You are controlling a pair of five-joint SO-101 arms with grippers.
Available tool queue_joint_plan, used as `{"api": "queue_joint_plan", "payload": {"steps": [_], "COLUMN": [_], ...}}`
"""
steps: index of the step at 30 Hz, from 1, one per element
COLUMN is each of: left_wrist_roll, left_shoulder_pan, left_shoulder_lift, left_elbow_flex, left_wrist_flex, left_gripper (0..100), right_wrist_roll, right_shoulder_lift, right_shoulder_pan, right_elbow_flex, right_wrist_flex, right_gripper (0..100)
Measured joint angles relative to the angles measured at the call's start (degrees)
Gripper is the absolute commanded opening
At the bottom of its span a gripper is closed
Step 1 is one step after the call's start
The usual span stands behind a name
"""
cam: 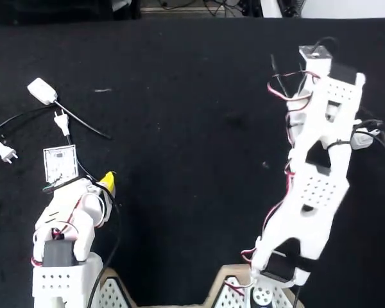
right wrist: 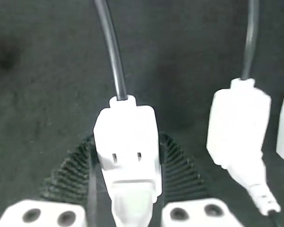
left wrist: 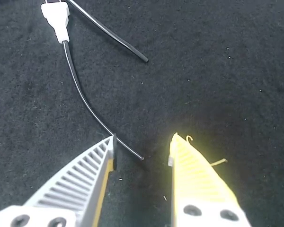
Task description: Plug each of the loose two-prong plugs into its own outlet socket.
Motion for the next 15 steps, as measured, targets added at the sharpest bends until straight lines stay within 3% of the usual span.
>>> {"api": "queue_joint_plan", "payload": {"steps": [6,11,15], "left_wrist_roll": [0.0,0.0,0.0], "left_shoulder_pan": [0.0,0.0,0.0], "left_shoulder_lift": [0.0,0.0,0.0], "left_elbow_flex": [0.0,0.0,0.0], "left_wrist_flex": [0.0,0.0,0.0], "left_gripper": [20,20,20], "right_wrist_roll": [-0.1,-0.1,-3.2], "right_shoulder_lift": [15.2,24.9,26.2], "right_shoulder_pan": [0.7,0.7,1.1], "right_elbow_flex": [-24.2,-34.0,-35.2], "right_wrist_flex": [8.0,8.4,8.5], "right_gripper": [1.1,2.1,14.2]}}
